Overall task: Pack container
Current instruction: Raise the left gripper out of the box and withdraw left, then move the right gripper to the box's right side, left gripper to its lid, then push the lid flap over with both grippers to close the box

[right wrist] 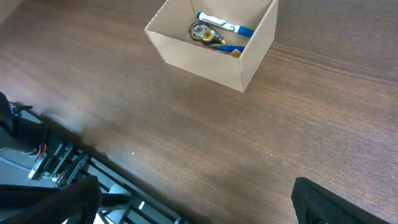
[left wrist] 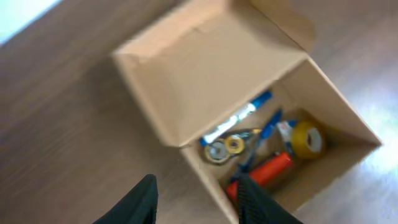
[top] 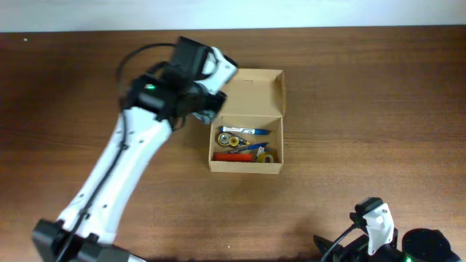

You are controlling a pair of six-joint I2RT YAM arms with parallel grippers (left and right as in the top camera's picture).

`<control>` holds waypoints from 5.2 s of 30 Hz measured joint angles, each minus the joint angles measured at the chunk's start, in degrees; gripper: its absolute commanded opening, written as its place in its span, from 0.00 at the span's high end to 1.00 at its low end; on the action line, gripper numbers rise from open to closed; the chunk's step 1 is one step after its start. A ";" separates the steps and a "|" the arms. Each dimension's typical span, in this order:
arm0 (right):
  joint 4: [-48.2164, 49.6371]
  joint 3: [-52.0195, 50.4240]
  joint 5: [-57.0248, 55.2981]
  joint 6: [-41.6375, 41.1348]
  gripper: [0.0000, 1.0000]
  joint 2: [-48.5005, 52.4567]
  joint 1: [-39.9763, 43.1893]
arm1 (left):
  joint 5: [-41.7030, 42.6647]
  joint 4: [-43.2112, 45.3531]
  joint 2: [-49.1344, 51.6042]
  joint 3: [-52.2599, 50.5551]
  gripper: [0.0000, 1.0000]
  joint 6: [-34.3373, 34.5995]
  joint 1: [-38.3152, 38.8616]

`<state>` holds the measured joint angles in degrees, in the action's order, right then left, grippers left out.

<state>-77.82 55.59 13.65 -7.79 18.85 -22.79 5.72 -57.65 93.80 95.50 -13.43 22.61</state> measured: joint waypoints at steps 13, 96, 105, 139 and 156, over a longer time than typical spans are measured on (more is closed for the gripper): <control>0.07 0.00 0.02 -0.02 0.01 0.00 0.00 | 4.24 2.62 0.46 0.09 0.60 1.75 -9.31; 94.16 -0.83 32.04 -25.44 0.96 92.00 23.65 | 33.57 28.04 32.87 0.09 0.98 19.98 -14.32; 94.38 0.35 34.93 -25.44 0.96 92.00 23.65 | 36.35 31.56 32.87 0.09 0.98 20.15 -14.71; 88.52 7.54 61.77 -25.83 0.96 91.86 23.71 | 47.25 13.14 20.33 0.39 0.98 4.26 -18.97; 86.07 7.63 63.45 -26.08 0.96 85.05 23.69 | 45.99 8.68 17.62 0.39 0.98 -2.54 -18.27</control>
<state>8.25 63.22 77.10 -33.87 103.90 0.91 51.70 -48.97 111.42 95.90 -15.97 4.34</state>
